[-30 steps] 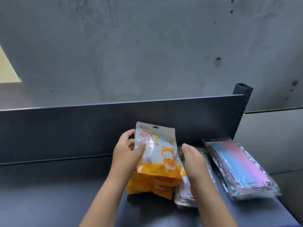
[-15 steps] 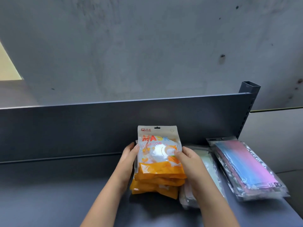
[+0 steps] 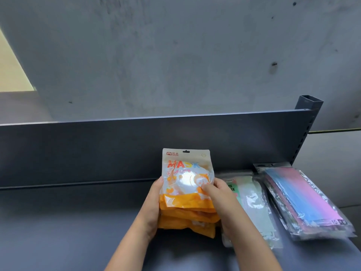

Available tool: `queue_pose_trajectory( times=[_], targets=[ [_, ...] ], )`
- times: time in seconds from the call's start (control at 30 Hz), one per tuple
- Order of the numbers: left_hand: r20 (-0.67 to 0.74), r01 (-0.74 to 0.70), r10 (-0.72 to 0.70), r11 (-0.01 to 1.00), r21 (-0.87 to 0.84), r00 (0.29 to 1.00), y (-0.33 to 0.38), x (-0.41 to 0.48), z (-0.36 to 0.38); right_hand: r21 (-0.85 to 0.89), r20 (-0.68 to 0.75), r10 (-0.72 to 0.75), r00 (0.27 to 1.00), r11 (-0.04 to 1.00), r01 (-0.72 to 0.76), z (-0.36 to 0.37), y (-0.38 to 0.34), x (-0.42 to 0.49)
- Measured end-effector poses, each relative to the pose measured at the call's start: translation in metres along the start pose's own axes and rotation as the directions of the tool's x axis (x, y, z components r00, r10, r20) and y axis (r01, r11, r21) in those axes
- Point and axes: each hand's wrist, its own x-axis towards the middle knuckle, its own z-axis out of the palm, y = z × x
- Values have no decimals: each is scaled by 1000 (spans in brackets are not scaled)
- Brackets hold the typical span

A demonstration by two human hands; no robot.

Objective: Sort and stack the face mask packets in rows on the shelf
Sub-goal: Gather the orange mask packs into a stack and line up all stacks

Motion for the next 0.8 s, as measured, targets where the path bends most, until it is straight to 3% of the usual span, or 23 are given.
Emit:
queue_pose_trajectory(
  times=[0.33, 0.57, 0.8],
  targets=[
    [-78, -6, 2, 999, -44, 997, 0, 2, -29, 25, 125, -11, 992, 1000, 8, 25, 10, 1],
    [-105, 12, -23, 995, -101, 994, 1, 1, -37, 78, 6, -114, 993, 991, 113, 41, 37, 10],
    [-83, 38, -52, 986, -160, 995, 0, 0, -37, 0, -44, -178, 983, 984, 178, 47, 37, 10]
  ],
)
